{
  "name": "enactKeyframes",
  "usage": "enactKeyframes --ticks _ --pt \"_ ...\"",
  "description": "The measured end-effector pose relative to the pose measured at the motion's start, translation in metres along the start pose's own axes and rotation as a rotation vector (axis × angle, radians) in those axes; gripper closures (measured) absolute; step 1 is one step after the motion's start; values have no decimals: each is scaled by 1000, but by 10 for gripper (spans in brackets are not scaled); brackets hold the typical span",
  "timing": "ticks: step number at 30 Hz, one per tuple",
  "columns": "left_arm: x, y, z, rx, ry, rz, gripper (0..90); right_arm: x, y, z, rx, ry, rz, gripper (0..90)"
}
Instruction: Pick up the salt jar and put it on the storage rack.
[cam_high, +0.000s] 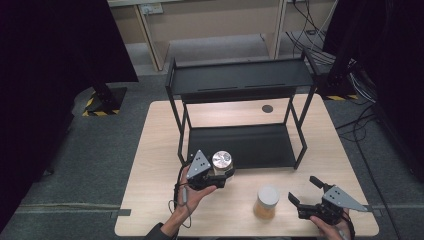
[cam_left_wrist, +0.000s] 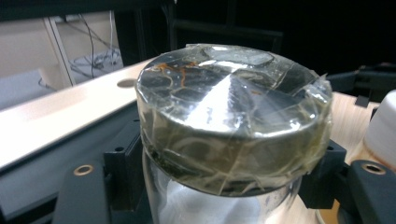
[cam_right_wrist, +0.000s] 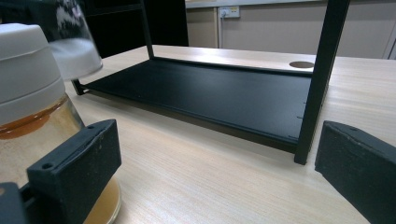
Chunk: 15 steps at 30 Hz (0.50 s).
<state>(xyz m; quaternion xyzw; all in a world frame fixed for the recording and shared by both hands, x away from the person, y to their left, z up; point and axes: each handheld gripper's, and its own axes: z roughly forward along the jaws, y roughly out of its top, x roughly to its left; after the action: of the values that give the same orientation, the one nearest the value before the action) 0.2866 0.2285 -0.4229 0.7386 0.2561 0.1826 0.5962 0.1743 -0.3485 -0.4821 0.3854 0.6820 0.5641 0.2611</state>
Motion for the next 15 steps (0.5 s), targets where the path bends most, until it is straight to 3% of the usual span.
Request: enactKeyframes --ticks 15 --pt "22 37 -16 -32 3 -5 308 -1 0 0 0 2 3 5"
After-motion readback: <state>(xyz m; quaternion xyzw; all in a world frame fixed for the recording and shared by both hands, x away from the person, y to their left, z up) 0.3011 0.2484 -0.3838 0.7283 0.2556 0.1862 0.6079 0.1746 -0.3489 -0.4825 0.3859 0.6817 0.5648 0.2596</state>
